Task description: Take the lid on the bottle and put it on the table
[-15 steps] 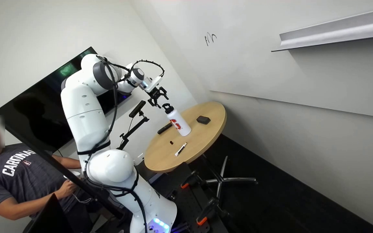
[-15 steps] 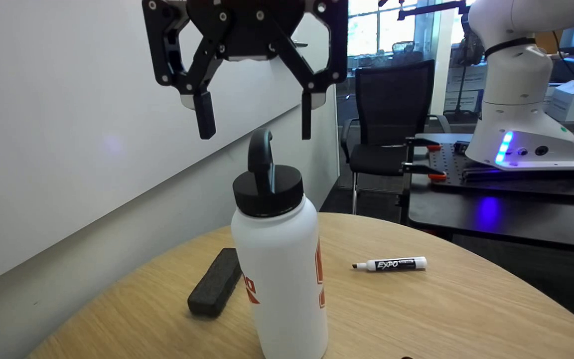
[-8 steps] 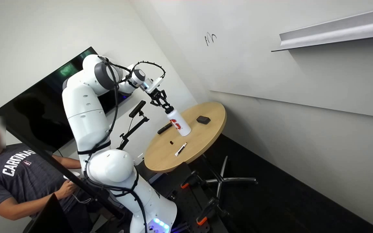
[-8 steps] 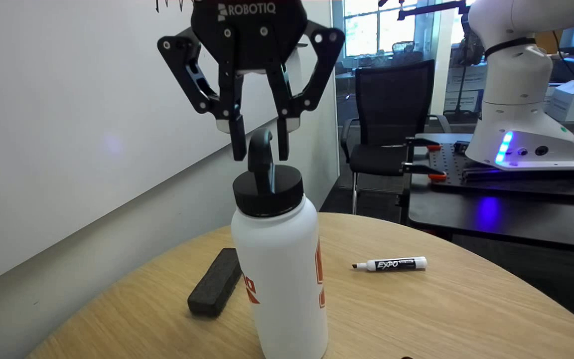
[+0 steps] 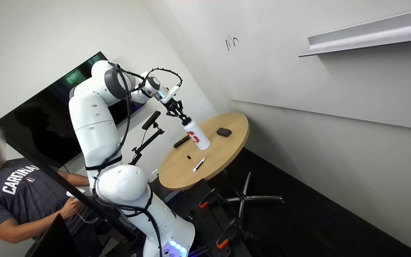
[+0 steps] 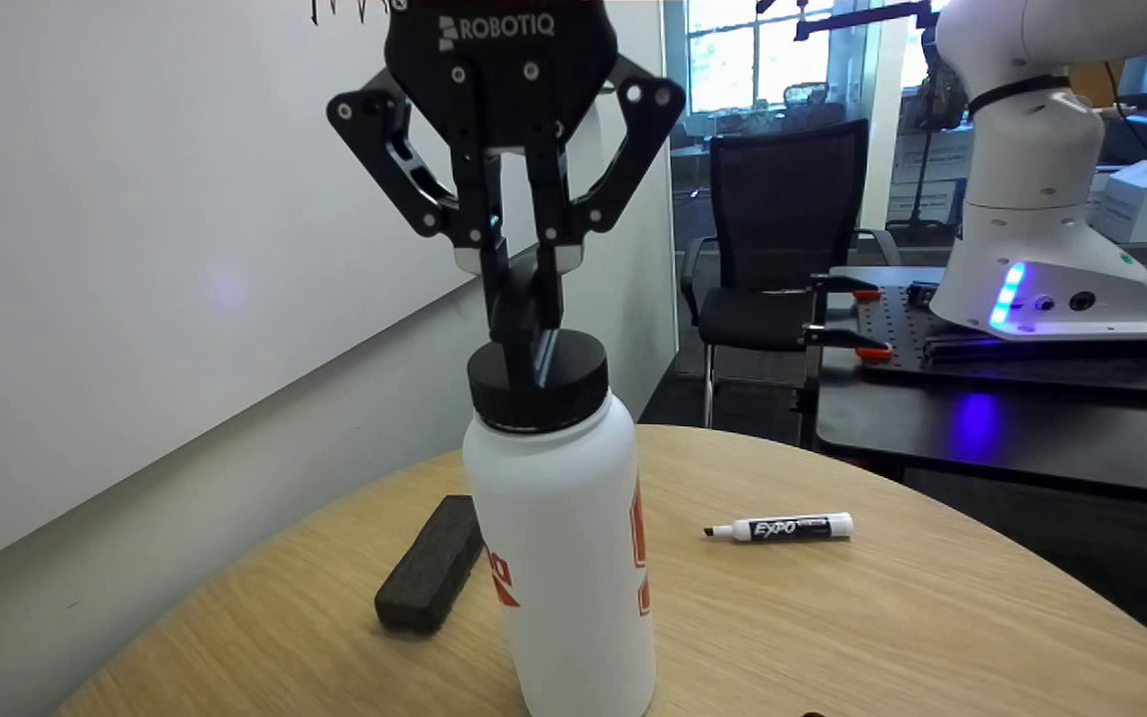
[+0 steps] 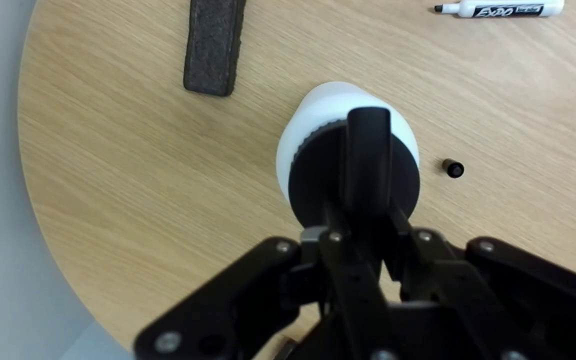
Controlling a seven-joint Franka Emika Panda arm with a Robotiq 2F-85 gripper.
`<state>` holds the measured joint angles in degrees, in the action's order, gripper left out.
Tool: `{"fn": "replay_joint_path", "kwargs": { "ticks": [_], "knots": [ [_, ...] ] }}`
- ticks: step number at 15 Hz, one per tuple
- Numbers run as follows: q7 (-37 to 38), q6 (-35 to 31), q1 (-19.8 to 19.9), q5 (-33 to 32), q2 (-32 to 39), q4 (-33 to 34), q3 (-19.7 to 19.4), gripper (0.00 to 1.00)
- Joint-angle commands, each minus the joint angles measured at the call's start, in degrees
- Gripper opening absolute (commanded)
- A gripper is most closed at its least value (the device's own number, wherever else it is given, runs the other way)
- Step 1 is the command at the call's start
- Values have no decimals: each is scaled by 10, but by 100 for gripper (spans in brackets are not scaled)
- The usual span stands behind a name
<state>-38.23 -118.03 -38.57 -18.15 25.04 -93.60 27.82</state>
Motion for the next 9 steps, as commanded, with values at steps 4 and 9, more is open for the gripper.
{"fn": "replay_joint_path", "kwargs": {
  "ticks": [4, 9],
  "knots": [
    [-16, 25, -7, 3, -16, 7, -3, 6],
    [-20, 36, -10, 1, -29, 6, -2, 6]
  ]
}}
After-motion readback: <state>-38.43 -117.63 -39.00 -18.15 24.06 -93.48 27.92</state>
